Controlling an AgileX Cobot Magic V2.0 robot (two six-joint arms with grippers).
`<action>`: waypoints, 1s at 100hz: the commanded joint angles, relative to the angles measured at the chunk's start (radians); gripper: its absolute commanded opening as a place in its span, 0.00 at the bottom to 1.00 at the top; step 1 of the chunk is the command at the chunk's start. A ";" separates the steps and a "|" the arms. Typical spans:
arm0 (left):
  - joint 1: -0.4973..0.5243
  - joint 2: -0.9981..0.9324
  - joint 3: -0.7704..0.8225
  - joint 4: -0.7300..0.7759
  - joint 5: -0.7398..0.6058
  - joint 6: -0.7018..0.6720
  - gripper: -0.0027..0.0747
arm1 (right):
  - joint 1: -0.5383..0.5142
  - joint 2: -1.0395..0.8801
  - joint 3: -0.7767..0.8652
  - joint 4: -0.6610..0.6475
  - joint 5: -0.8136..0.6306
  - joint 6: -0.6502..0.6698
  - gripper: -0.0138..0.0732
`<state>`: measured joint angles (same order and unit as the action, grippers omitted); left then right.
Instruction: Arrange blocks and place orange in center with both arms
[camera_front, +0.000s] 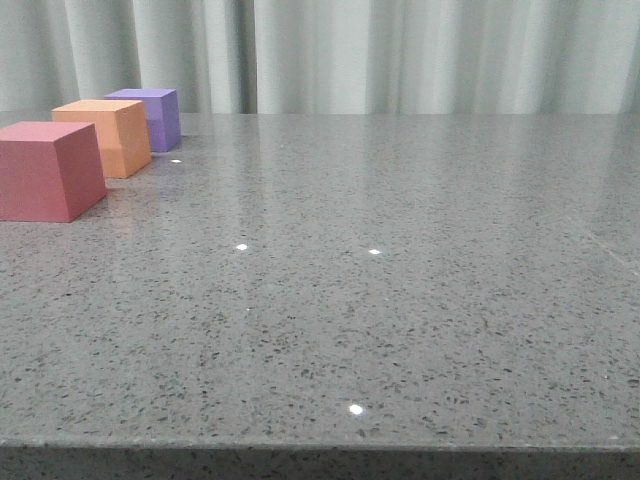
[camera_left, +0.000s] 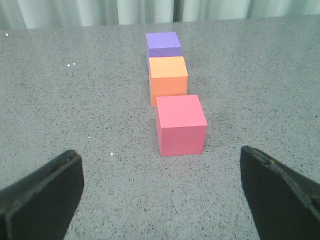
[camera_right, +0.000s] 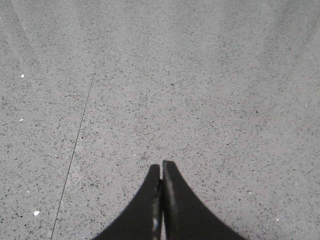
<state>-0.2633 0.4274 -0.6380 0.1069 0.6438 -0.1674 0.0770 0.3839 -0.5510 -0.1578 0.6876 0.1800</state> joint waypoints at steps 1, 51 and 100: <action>0.002 -0.057 0.008 0.002 -0.078 -0.004 0.81 | -0.007 0.004 -0.026 -0.016 -0.073 -0.009 0.03; 0.002 -0.146 0.040 0.002 -0.082 -0.004 0.01 | -0.007 0.004 -0.026 -0.016 -0.073 -0.009 0.03; 0.002 -0.146 0.040 0.002 -0.082 -0.004 0.01 | -0.007 0.004 -0.026 -0.016 -0.073 -0.009 0.03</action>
<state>-0.2633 0.2737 -0.5733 0.1069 0.6422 -0.1674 0.0770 0.3839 -0.5510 -0.1578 0.6876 0.1800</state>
